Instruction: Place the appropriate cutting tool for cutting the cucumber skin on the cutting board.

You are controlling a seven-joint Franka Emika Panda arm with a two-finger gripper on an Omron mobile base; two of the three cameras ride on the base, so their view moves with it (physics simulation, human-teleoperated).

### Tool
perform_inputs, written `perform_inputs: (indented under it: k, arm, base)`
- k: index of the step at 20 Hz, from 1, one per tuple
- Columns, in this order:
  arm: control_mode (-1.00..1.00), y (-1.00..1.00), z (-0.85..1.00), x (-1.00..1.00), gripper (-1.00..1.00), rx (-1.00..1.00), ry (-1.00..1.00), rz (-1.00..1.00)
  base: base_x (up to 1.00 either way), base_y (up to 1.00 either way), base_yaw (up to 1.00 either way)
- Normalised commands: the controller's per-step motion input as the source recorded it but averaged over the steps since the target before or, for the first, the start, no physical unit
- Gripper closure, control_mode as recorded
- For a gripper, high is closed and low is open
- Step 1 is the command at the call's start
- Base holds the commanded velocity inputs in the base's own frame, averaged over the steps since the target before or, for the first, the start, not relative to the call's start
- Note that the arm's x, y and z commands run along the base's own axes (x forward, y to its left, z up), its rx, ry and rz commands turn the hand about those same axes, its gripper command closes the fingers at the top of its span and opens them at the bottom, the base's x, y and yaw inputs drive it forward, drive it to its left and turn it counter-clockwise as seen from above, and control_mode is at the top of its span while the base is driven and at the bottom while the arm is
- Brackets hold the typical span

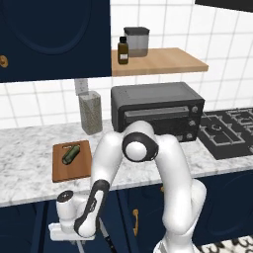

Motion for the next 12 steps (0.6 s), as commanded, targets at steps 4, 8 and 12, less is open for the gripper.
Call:
perform_inputs:
  k: [4,8,12]
  arm:
    - [-1.00,0.08,-0.09,-0.05,1.00,-0.02,-0.06,0.00]
    - [-1.00,0.00,0.18,-0.26,1.00,0.00,-0.16,0.00]
    - [-1.00,0.00,0.60,-0.56,1.00,0.00,-0.02,-0.02]
  base:
    - [0.00,0.00,0.00]
    - [0.00,0.00,0.00]
    - [0.00,0.00,0.00]
